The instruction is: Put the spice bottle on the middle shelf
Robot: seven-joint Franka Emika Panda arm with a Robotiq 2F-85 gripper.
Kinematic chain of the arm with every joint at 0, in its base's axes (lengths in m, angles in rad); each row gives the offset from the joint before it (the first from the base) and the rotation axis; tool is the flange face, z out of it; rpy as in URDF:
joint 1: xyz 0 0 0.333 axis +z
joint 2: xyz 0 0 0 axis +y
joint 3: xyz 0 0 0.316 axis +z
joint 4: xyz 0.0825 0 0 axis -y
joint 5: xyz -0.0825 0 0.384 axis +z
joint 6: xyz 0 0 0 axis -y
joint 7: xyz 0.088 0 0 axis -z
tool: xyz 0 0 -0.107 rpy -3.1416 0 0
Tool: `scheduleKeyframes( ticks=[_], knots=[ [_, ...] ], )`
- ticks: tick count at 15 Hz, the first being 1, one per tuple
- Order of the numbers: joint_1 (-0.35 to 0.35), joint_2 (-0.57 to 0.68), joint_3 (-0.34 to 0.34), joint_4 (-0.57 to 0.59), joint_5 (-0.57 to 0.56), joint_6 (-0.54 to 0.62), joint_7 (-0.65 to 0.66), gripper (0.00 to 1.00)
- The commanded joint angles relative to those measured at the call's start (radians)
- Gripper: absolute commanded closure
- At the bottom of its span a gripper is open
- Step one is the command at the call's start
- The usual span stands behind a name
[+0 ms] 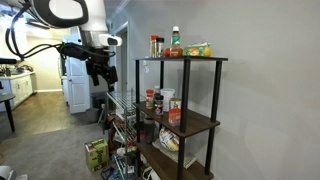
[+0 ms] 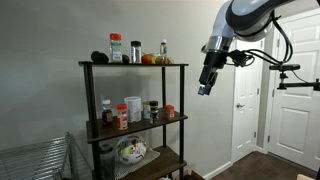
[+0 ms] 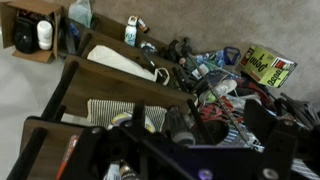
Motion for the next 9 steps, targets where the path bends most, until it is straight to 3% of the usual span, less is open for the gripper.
scheduleKeyframes(
  ticks=[1,4,9],
  knots=[
    [-0.015,0.091,0.03,0.099,-0.009,0.184,-0.007,0.0],
    [-0.029,0.146,0.038,0.15,-0.023,0.398,0.014,0.0],
    [-0.047,0.227,0.047,0.18,-0.056,0.624,0.032,0.0]
  ],
)
